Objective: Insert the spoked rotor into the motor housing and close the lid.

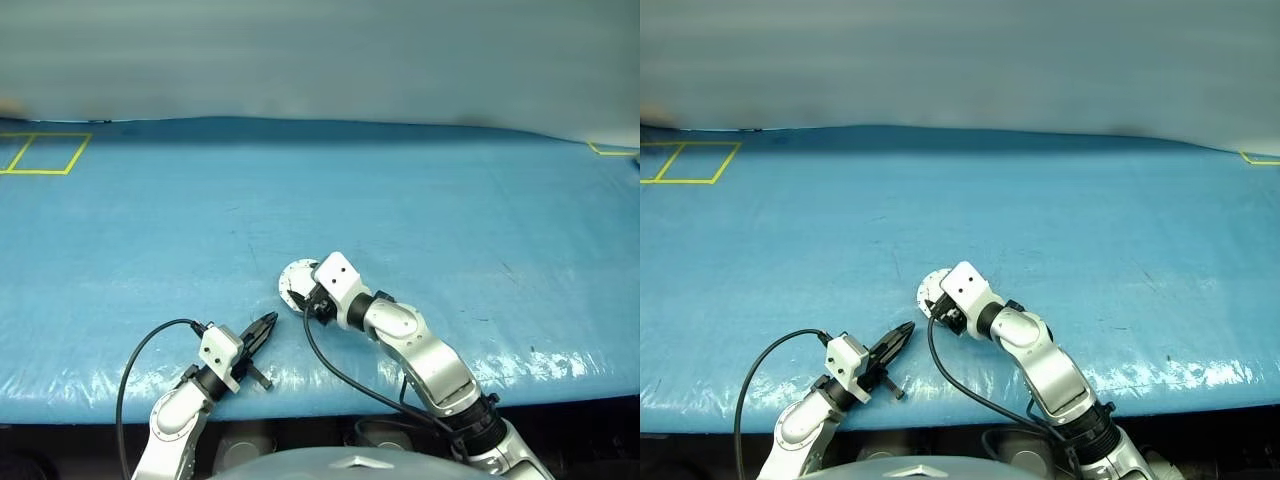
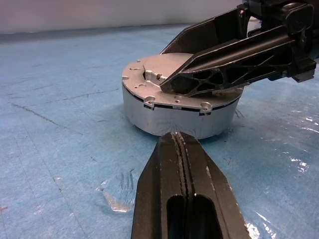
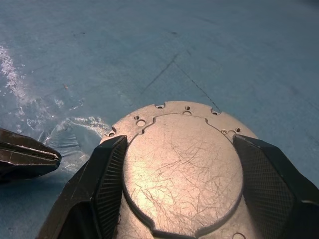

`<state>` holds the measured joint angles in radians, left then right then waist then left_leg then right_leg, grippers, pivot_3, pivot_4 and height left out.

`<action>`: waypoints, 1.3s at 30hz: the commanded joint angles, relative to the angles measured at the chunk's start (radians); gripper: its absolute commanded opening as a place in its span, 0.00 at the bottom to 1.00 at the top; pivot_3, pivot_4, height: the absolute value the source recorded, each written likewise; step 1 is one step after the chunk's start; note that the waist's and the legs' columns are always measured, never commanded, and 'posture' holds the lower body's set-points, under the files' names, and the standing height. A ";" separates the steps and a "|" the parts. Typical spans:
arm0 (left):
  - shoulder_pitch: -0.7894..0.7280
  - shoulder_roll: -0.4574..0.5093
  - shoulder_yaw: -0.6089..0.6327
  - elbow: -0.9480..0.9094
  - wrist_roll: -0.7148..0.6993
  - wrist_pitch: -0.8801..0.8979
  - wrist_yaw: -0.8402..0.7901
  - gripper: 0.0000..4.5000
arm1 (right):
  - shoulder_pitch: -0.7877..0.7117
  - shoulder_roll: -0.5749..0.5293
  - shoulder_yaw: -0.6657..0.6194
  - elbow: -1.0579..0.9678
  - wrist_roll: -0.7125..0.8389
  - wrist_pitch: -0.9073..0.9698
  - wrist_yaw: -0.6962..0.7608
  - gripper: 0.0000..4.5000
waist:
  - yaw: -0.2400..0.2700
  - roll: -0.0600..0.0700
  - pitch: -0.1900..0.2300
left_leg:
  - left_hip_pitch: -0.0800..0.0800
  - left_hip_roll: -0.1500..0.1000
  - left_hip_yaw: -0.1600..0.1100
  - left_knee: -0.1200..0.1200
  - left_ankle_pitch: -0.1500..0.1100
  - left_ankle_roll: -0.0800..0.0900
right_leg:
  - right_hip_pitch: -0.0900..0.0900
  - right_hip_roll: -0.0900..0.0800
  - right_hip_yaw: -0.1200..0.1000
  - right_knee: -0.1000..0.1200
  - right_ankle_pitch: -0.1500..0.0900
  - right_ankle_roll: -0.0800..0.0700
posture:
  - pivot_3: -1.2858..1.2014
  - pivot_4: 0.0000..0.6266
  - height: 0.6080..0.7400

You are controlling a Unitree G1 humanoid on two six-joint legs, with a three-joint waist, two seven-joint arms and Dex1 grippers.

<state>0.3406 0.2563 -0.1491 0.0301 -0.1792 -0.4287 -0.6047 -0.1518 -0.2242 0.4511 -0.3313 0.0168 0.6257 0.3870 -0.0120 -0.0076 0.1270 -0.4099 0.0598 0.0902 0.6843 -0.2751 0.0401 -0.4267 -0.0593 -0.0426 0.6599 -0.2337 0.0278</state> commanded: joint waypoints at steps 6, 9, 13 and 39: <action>0.003 -0.007 -0.003 0.015 -0.006 -0.012 -0.007 0.00 | -0.022 -0.039 -0.032 -0.004 0.003 0.032 0.029 0.68 | 0.001 0.000 0.000 | -0.001 -0.001 0.000 0.000 0.000 0.000 | 0.000 -0.001 -0.001 0.000 0.000 0.000 | 0.52 0.24 1.00; 0.004 -0.008 -0.002 0.017 -0.006 -0.013 -0.008 0.00 | -0.031 -0.036 -0.055 -0.022 0.034 0.020 0.051 0.68 | 0.001 0.000 0.000 | -0.001 -0.001 0.000 -0.001 0.000 0.000 | -0.001 -0.001 -0.001 -0.001 0.000 -0.001 | 0.52 0.24 1.00; 0.003 -0.009 -0.003 0.018 -0.006 -0.013 -0.008 0.00 | -0.035 -0.038 -0.060 -0.001 0.032 0.010 0.051 0.68 | 0.002 0.000 0.001 | -0.002 -0.001 -0.001 -0.001 0.000 0.000 | -0.001 -0.001 -0.002 -0.001 0.000 -0.001 | 0.52 0.24 1.00; -0.371 0.053 0.212 -0.415 -0.737 1.295 0.309 0.00 | 0.040 0.001 -0.031 0.079 0.022 -0.021 0.031 0.68 | 0.000 -0.005 0.000 | 0.006 -0.001 -0.004 -0.002 0.000 -0.001 | 0.013 0.004 0.000 -0.001 -0.004 0.004 | 0.52 0.24 1.00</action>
<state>-0.0170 0.3042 0.0586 -0.3529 -0.8826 0.8271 -0.2984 -0.1352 -0.2173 0.4113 -0.2879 0.0454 0.5720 0.4155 -0.0124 -0.0130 0.1267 -0.4039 0.0586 0.0859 0.6823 -0.2747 0.0390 -0.4131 -0.0558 -0.0428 0.6588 -0.2374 0.0312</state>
